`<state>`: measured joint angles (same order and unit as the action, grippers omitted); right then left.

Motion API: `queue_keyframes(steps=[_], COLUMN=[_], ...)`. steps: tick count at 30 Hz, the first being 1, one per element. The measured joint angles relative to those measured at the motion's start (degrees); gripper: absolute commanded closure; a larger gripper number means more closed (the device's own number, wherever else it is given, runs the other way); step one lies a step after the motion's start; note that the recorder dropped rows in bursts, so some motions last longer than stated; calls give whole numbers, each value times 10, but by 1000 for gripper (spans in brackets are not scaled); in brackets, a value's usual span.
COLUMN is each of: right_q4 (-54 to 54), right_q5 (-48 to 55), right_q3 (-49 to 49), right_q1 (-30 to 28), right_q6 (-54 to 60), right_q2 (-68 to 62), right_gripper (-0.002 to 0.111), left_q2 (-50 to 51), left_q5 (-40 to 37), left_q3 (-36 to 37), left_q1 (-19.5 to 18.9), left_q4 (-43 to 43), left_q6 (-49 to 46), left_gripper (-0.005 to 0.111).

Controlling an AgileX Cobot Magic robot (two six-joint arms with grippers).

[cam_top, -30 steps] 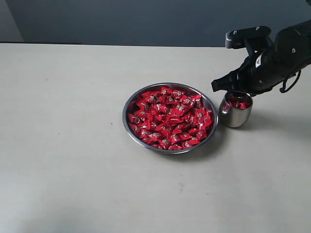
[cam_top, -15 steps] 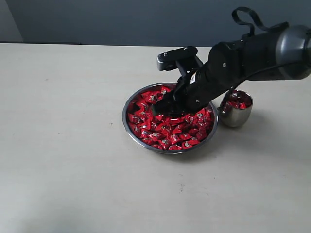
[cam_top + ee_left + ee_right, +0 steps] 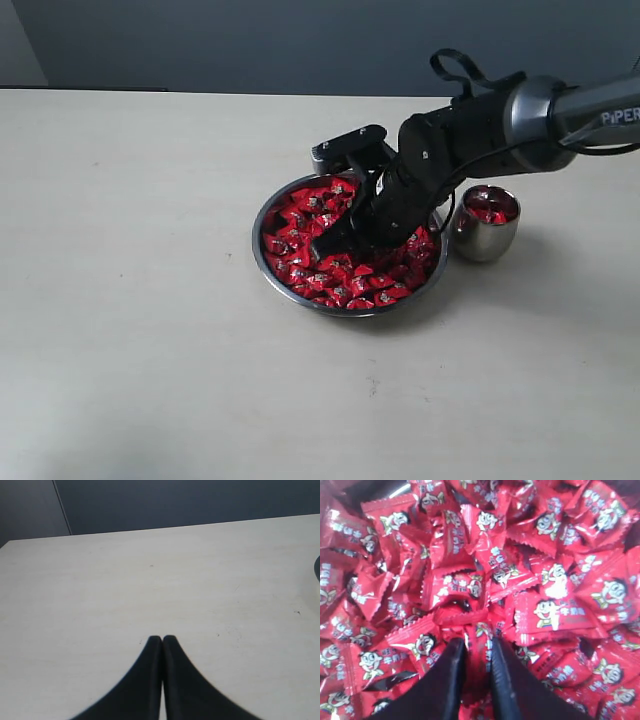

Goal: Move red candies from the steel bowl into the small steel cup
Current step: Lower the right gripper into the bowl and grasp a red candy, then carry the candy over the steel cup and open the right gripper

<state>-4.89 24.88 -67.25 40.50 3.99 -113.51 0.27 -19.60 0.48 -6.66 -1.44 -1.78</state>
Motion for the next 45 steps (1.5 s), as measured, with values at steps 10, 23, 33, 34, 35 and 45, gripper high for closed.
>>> queue_keyframes(steps=[10,23,33,34,35,45], right_q4=[93,117,108,108,108,124], right_q5=[71,93,32,27,23,12], right_q3=[-1,45,89,89,89,92], right_q1=[0,-124,-168,-168,-168,-168], right_q6=[-54,-61,-61,-61,-61,-63], right_q2=[128,249,205,195,185,146], right_gripper=[107,107,107,107,107,43], left_q2=[0,0,0,0,0,0], left_q5=[0,0,0,0,0,0], left_q3=[0,0,0,0,0,0], left_q1=[0,0,0,0,0,0], left_q4=[0,0,0,0,0,0], left_q6=[0,0,0,0,0,0], left_gripper=[106,106,106,106,106,106])
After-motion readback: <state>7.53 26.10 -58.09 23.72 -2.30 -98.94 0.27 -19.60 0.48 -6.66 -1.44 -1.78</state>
